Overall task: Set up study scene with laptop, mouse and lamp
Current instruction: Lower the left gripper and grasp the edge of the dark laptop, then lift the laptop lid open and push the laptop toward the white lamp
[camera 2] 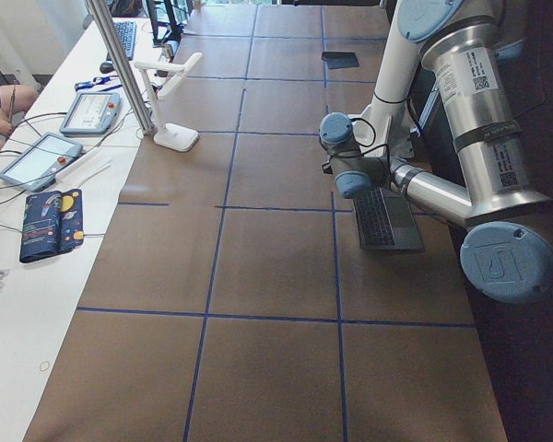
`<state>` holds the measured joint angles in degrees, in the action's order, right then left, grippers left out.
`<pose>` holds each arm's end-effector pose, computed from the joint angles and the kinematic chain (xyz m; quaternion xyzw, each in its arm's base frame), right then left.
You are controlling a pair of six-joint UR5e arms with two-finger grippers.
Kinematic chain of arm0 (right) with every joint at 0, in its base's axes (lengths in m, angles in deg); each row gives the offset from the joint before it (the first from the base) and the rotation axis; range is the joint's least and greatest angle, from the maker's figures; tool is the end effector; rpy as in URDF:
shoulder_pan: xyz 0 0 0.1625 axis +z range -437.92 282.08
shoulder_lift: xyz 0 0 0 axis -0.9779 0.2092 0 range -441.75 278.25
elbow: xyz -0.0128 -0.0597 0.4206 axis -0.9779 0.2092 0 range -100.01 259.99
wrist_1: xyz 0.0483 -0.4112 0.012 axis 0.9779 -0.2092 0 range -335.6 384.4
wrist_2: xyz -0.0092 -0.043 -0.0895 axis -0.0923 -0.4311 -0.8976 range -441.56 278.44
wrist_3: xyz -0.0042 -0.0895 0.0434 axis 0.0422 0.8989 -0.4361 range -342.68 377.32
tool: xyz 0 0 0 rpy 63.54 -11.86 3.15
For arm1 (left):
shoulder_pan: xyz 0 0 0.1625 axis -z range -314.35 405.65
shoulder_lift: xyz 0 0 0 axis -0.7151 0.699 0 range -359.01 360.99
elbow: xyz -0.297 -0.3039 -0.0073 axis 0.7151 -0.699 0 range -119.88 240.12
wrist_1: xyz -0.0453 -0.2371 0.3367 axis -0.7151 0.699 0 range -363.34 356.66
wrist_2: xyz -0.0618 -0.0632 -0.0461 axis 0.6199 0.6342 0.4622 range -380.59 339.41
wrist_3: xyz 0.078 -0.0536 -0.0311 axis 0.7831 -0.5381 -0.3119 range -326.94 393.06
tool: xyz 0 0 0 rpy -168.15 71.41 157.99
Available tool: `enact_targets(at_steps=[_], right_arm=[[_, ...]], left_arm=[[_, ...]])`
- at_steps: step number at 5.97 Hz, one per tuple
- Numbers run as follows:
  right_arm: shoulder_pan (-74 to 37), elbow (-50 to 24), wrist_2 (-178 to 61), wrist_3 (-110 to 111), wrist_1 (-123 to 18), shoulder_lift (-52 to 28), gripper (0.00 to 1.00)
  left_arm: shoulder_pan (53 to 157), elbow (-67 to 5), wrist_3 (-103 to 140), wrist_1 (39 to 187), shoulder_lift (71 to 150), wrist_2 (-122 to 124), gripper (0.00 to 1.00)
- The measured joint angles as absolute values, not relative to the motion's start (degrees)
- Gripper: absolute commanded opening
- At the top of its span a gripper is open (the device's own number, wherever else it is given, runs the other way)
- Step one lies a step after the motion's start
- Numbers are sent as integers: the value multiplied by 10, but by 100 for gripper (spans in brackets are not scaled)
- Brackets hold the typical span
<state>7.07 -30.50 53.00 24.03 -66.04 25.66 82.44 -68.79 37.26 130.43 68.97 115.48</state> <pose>0.0311 -0.3715 0.6132 0.0269 -0.3787 -0.1031 0.9194 0.2235 -0.2440 0.3894 0.2827 0.5001 0.5549 0.6017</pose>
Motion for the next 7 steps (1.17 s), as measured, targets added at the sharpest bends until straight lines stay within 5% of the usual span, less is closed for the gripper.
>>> enact_targets(at_steps=[4,7], right_arm=[[71,-305,530,240,-660,256,100],[71,-305,530,241,-660,256,100]], left_arm=[[974,-678,532,1247,726,1224,0],[1039,-651,668,1001,909,1221,0]])
